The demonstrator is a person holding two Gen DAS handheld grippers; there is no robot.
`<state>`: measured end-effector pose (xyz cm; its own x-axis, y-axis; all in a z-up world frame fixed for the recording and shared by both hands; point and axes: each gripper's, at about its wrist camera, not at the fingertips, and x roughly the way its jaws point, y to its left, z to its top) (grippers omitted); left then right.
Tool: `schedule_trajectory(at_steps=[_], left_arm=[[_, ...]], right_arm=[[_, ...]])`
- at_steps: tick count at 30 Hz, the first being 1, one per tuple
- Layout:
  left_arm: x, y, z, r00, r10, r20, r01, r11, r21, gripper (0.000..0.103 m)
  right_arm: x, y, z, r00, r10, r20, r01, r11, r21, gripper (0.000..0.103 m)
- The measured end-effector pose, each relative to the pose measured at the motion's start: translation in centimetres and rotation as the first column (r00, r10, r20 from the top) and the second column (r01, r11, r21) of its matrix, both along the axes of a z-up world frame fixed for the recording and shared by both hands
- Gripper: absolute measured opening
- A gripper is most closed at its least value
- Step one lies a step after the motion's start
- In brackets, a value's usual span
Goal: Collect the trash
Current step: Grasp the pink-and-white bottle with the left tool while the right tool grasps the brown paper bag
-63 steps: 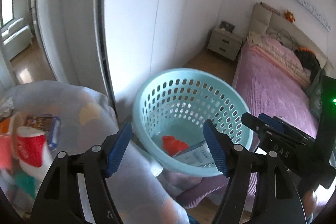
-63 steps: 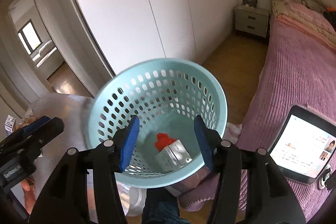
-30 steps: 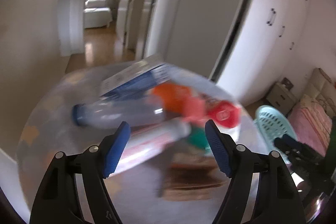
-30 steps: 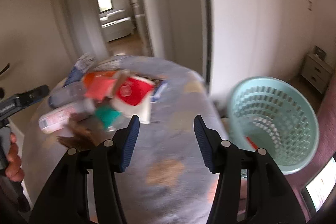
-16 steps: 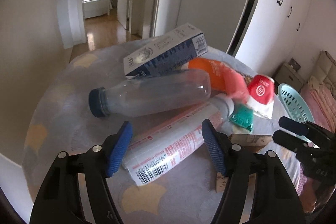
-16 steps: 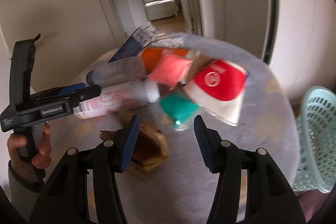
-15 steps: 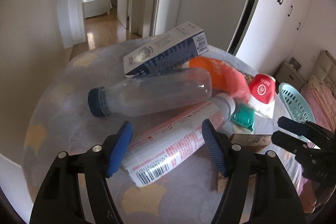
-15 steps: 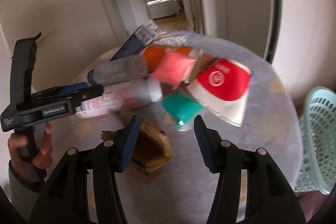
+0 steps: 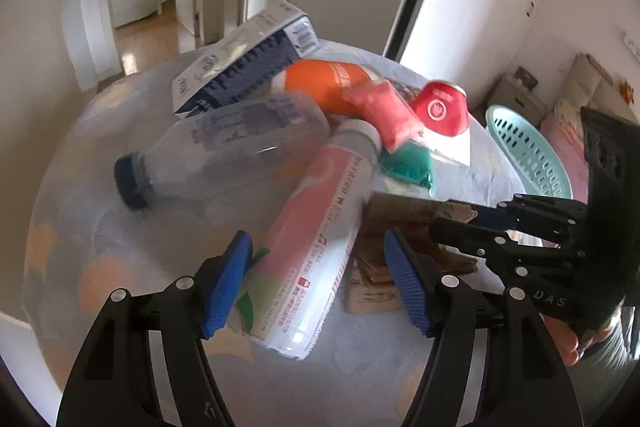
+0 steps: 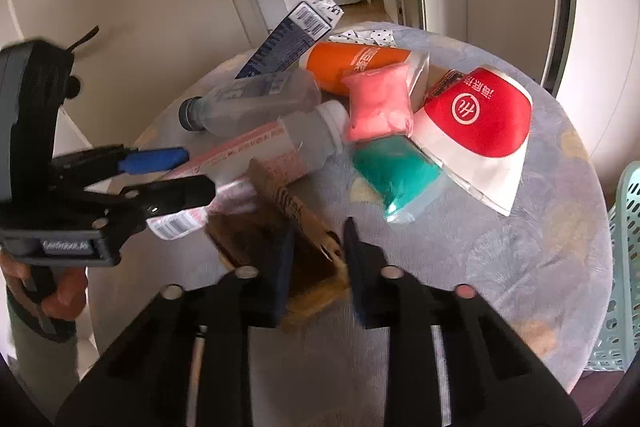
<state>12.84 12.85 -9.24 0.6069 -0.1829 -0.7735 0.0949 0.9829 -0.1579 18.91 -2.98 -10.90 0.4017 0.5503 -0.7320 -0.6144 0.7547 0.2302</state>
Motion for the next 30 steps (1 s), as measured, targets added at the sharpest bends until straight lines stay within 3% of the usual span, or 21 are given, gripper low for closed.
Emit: schedule_trajectory(at_steps=[2, 4, 15, 17, 18, 19, 20, 22, 25, 30], left_arm=[[0.4, -0.4, -0.2, 1.000, -0.007, -0.007, 0.007, 1.000, 0.020, 0.066], [0.8, -0.6, -0.3, 1.000, -0.008, -0.014, 0.009, 0.999, 0.037, 0.066], [2.4, -2.2, -2.1, 0.998, -0.018, -0.064, 0.022, 0.998, 0.050, 0.062], [2.5, -2.4, -2.5, 0.997, -0.010, -0.071, 0.014, 0.998, 0.060, 0.048], [2.5, -2.3, -2.6, 0.997, -0.009, -0.075, 0.013, 0.999, 0.049, 0.048], [2.4, -2.1, -2.6, 0.998, -0.005, -0.069, 0.008, 0.999, 0.035, 0.048], [2.3, -2.0, -2.6, 0.998, -0.003, -0.065, 0.005, 1.000, 0.028, 0.048], [1.9, -2.0, -2.6, 0.998, 0.002, -0.055, -0.001, 1.000, 0.015, 0.048], [1.1, -2.0, -2.5, 0.999, 0.016, -0.041, -0.017, 1.000, -0.008, 0.047], [0.0, -1.8, -1.9, 0.999, 0.040, -0.014, -0.041, 0.998, -0.046, 0.047]], right_arm=[[-0.9, -0.6, 0.2, 1.000, 0.004, 0.010, -0.004, 1.000, 0.002, 0.006], [-1.9, -1.4, 0.4, 0.999, -0.008, 0.038, 0.008, 1.000, -0.011, 0.005], [-3.6, -6.2, 1.2, 0.996, -0.076, 0.055, 0.077, 0.997, -0.012, 0.008], [-3.5, -7.0, 1.1, 0.997, -0.071, 0.028, 0.070, 0.997, 0.031, 0.019], [-3.6, -7.1, 1.1, 0.997, -0.072, 0.027, 0.071, 0.997, 0.041, 0.027], [-3.6, -7.0, 1.2, 0.997, -0.076, 0.031, 0.074, 0.996, 0.046, 0.049], [-3.9, -7.2, 1.4, 0.995, -0.084, 0.053, 0.081, 0.996, 0.046, 0.059], [-4.3, -7.0, 1.6, 0.994, -0.077, 0.079, 0.074, 0.996, 0.046, 0.060], [-4.5, -6.7, 1.3, 0.996, -0.055, 0.063, 0.052, 0.997, 0.054, 0.075], [-4.1, -5.0, -0.4, 0.998, -0.030, 0.056, 0.031, 1.000, -0.006, 0.076]])
